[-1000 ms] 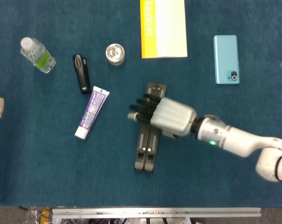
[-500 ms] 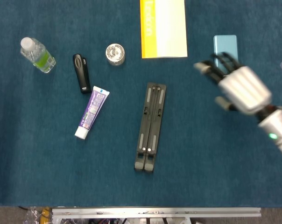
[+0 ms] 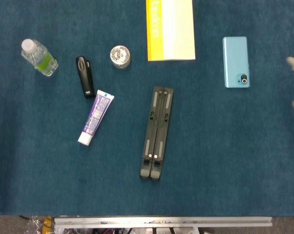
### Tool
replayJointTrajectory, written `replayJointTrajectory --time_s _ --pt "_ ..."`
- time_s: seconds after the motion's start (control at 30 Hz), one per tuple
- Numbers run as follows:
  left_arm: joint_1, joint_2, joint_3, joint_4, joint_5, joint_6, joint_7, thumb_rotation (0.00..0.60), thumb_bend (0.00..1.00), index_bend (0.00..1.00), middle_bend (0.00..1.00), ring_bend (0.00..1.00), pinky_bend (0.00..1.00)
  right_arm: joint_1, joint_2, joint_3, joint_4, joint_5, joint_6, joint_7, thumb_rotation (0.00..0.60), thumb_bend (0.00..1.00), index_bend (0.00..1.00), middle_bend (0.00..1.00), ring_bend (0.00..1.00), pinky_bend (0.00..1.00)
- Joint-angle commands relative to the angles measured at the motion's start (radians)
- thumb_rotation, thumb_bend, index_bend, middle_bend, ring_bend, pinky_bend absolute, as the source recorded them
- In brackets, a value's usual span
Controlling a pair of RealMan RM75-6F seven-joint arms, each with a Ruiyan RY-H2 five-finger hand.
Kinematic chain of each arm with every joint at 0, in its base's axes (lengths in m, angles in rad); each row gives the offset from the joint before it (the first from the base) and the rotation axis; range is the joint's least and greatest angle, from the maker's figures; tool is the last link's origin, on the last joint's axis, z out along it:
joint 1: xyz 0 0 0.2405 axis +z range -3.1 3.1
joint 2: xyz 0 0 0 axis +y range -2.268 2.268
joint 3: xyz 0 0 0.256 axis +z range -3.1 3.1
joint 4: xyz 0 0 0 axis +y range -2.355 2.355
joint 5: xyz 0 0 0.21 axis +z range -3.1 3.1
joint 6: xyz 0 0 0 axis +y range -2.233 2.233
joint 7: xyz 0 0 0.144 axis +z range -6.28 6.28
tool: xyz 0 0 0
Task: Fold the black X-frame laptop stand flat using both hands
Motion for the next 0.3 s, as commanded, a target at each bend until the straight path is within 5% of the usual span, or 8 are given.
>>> replayJointTrajectory --time_s 0.03,0.3 --pt "0.003 0.008 0.005 -0.009 0.005 -0.004 -0.002 0.600 0.40 0.00 0.00 0.00 0.00 -0.035 0.018 0.000 0.008 -0.005 0.022 0.029 0.600 0.26 0.00 0.20 0.03 0.10" --pt "0.008 0.008 0.003 -0.015 0.016 -0.001 -0.042 0.600 0.40 0.00 0.00 0.00 0.00 -0.076 0.025 0.019 0.024 -0.020 0.037 0.056 0.600 0.25 0.00 0.20 0.03 0.10"
